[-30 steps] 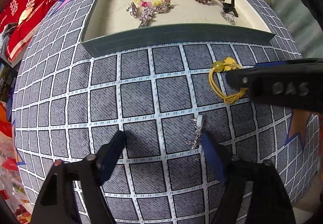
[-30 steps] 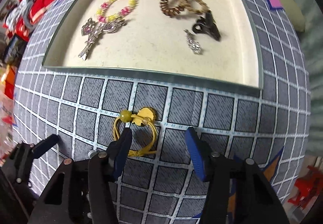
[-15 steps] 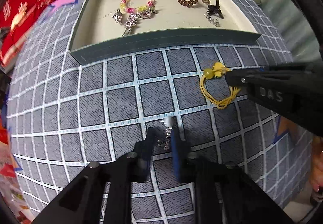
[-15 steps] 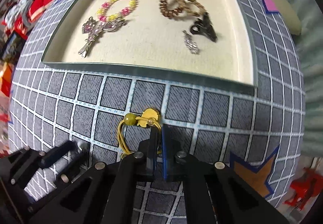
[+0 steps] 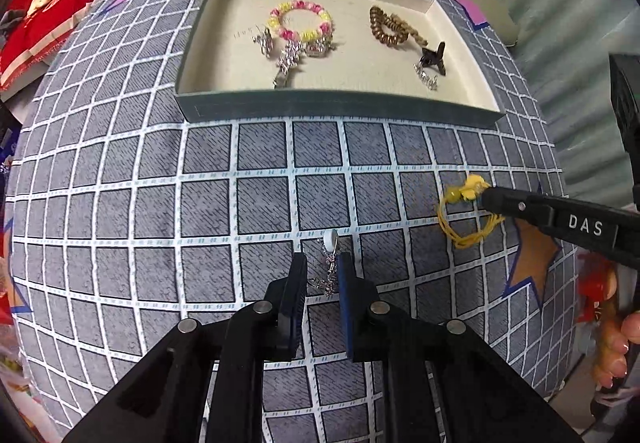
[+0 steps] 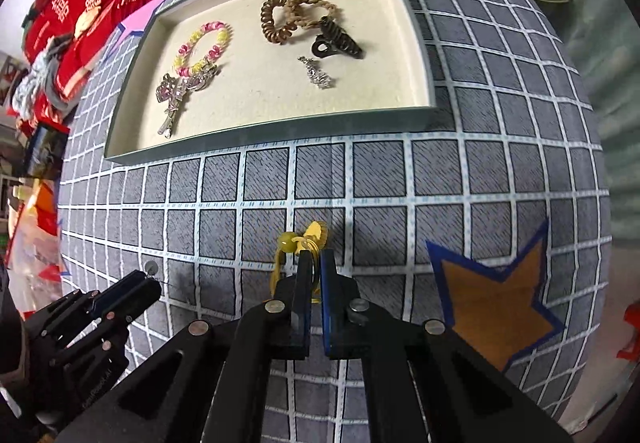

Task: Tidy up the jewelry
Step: 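Carry silver charm into tray with left tool while right tool carries yellow hair tie there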

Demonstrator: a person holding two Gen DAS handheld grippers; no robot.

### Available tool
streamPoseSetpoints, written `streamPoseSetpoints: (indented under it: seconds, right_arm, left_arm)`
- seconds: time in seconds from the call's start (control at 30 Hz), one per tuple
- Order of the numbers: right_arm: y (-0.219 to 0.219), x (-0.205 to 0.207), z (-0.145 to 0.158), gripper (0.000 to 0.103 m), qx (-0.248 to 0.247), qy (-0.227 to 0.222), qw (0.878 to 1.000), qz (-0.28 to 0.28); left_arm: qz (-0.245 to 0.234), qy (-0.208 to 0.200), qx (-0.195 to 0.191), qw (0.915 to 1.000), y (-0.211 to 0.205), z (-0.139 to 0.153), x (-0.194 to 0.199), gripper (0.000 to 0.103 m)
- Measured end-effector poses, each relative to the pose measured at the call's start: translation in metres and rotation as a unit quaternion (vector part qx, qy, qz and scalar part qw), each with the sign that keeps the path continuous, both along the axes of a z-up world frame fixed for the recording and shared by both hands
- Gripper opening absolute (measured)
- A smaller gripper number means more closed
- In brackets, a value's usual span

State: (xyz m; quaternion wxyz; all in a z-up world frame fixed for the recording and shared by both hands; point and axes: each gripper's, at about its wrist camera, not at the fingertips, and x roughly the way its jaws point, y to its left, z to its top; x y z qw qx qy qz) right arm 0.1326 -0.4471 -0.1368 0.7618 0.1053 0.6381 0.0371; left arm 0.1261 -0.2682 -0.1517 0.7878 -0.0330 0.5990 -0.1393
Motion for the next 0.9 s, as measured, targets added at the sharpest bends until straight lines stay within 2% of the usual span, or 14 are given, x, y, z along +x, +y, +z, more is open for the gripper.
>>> streamPoseSetpoints:
  seconds: [0.3, 0.9]
  right_arm:
    - [-0.030, -0.023, 0.030, 0.004, 0.022, -0.010, 1.000, -0.021]
    - [-0.036, -0.008, 0.067, 0.004, 0.042, -0.032, 0.998, -0.039]
  left_arm:
    - [0.002, -0.027, -0.001, 0.9996, 0.015, 0.037, -0.004, 0.025]
    - [0.008, -0.056, -0.006, 0.9984, 0.017, 0.070, 0.018, 0.025]
